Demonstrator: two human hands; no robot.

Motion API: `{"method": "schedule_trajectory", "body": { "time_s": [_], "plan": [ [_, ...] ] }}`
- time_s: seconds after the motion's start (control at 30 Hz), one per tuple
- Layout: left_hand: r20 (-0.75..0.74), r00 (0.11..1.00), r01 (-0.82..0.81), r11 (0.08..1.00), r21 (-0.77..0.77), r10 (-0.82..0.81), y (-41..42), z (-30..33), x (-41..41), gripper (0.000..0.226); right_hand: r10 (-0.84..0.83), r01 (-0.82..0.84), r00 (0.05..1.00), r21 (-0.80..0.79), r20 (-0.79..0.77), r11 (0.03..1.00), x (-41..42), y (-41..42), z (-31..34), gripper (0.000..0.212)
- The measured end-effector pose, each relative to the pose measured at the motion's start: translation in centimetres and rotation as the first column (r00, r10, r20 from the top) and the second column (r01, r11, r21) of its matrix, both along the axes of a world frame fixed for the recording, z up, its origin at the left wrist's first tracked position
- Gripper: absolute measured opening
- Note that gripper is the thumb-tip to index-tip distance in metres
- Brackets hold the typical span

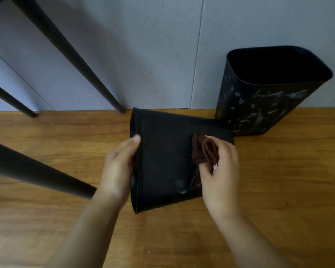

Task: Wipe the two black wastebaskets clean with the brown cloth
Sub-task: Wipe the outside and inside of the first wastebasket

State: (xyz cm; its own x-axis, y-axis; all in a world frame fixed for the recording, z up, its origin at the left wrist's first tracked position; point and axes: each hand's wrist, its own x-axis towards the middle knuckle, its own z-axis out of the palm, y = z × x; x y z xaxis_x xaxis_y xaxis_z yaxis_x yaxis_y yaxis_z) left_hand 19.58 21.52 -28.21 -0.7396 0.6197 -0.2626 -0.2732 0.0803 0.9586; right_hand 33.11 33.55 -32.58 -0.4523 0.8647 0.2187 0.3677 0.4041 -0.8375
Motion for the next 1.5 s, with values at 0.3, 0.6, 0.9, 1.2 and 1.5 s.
{"method": "schedule_trajectory", "body": {
  "time_s": [0.3, 0.6, 0.9, 1.2, 1.5],
  "plan": [
    [-0.611, 0.790, -0.147, 0.952, -0.268, -0.050, -0.3, -2.8, 1.9, 0.028, -0.072, 0.071, 0.997, -0.027, -0.038, 0.997, 0.2, 0.2, -0.5, 0.048],
    [-0.519, 0.827, -0.348, 0.922, -0.172, 0.215, -0.6, -3.5, 2.2, 0.046, 0.121, -0.162, 0.965, 0.168, 0.231, 0.972, 0.3, -0.4, -0.3, 0.062],
    [-0.597, 0.785, -0.377, 0.893, -0.244, 0.168, -0.6, -2.7, 1.4, 0.044, -0.150, 0.146, 0.955, 0.035, 0.256, 0.989, 1.6, 0.2, -1.3, 0.060],
    [-0.557, 0.814, -0.375, 0.880, -0.290, 0.164, -0.4, -2.0, 0.2, 0.042, 0.112, -0.154, 0.946, 0.118, 0.303, 0.981, 1.6, -0.6, -1.8, 0.068],
    [-0.514, 0.837, -0.376, 0.881, -0.289, 0.189, 0.0, -2.0, 0.5, 0.045, 0.093, -0.107, 0.969, 0.051, 0.231, 0.993, 1.7, -3.6, -1.2, 0.070]
  ]
}}
